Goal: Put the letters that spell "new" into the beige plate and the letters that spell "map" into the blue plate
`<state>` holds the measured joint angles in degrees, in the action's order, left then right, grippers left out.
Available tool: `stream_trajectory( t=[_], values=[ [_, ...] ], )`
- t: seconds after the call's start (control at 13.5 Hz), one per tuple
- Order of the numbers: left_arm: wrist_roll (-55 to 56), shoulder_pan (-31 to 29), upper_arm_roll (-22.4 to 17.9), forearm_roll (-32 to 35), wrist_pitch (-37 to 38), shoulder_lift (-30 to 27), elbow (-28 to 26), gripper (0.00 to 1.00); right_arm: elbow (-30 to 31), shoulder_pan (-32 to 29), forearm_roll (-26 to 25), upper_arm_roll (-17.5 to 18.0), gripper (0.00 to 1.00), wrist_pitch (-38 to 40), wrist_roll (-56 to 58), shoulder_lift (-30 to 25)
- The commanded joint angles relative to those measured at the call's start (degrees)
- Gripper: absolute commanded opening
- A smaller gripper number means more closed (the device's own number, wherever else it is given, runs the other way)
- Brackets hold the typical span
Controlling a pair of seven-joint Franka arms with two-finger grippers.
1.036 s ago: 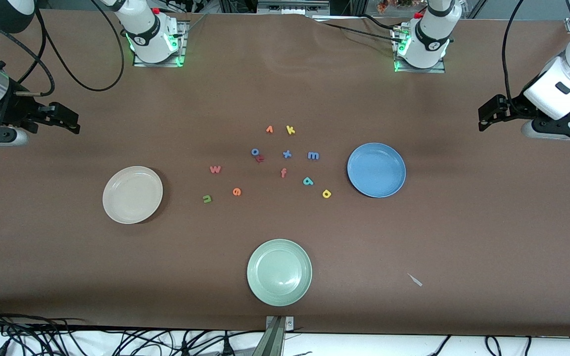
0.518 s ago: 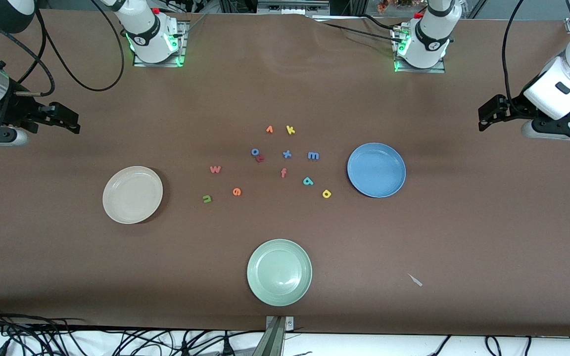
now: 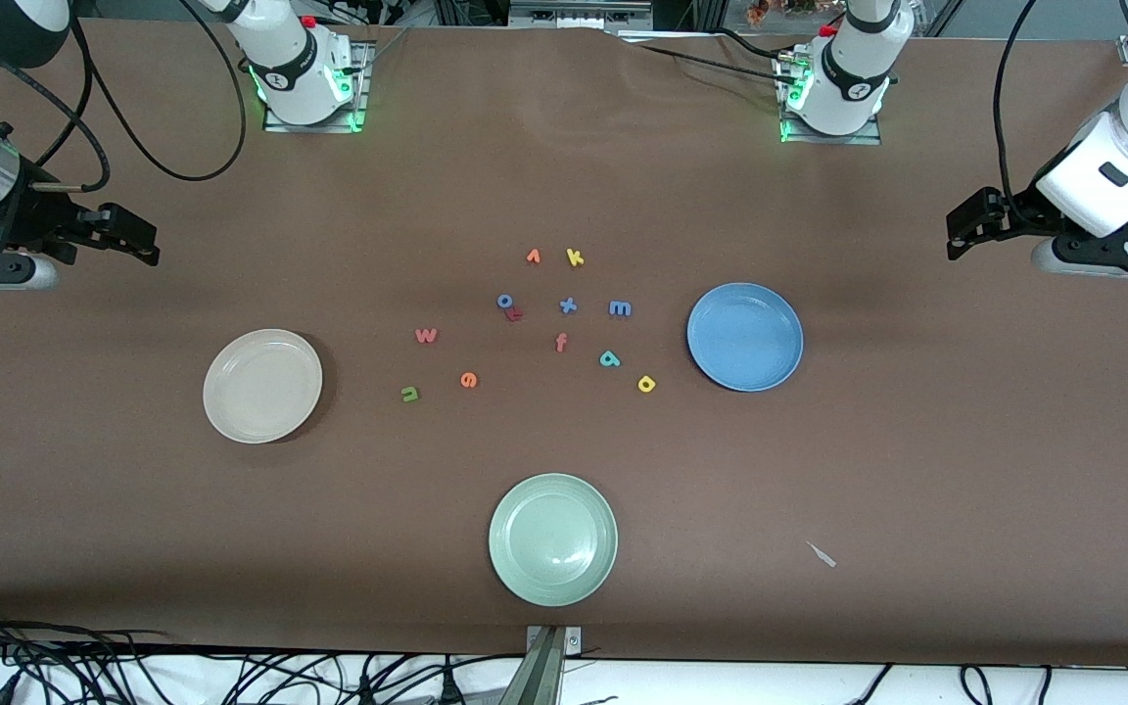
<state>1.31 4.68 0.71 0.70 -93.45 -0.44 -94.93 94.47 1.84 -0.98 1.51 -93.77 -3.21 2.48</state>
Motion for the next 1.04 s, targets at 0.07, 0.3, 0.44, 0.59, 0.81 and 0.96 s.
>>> stream_trajectory(
  t=[0.07,0.3,0.44,0.59,0.81,0.96],
  values=[
    [-1.31,-0.38,0.17,-1.22,1.17,0.53,1.59,1.00,0.37,0.17,-0.07,0.51,1.00,0.08,0.74,1.12],
    [-1.31,-0.38,0.17,-1.22,1.25,0.53,1.59,1.00,0.36,0.87,-0.07,0.69,1.00,0.08,0.83,1.47],
    [-1.31,-0.38,0.17,-1.22,1.25,0.53,1.59,1.00,0.36,1.84,-0.07,0.69,1.00,0.17,0.92,1.91],
    [-1.31,-0.38,0.17,-1.22,1.25,0.53,1.59,1.00,0.36,3.68,-0.07,0.69,1.00,0.17,0.66,2.27],
    [-1.31,-0.38,0.17,-1.22,1.17,0.53,1.59,1.00,0.36,6.15,-0.07,0.69,1.00,0.08,-0.05,3.06],
    [-1.31,-0.38,0.17,-1.22,1.25,0.53,1.59,1.00,0.36,6.42,-0.07,0.78,1.00,-0.44,0.30,4.11]
  ],
)
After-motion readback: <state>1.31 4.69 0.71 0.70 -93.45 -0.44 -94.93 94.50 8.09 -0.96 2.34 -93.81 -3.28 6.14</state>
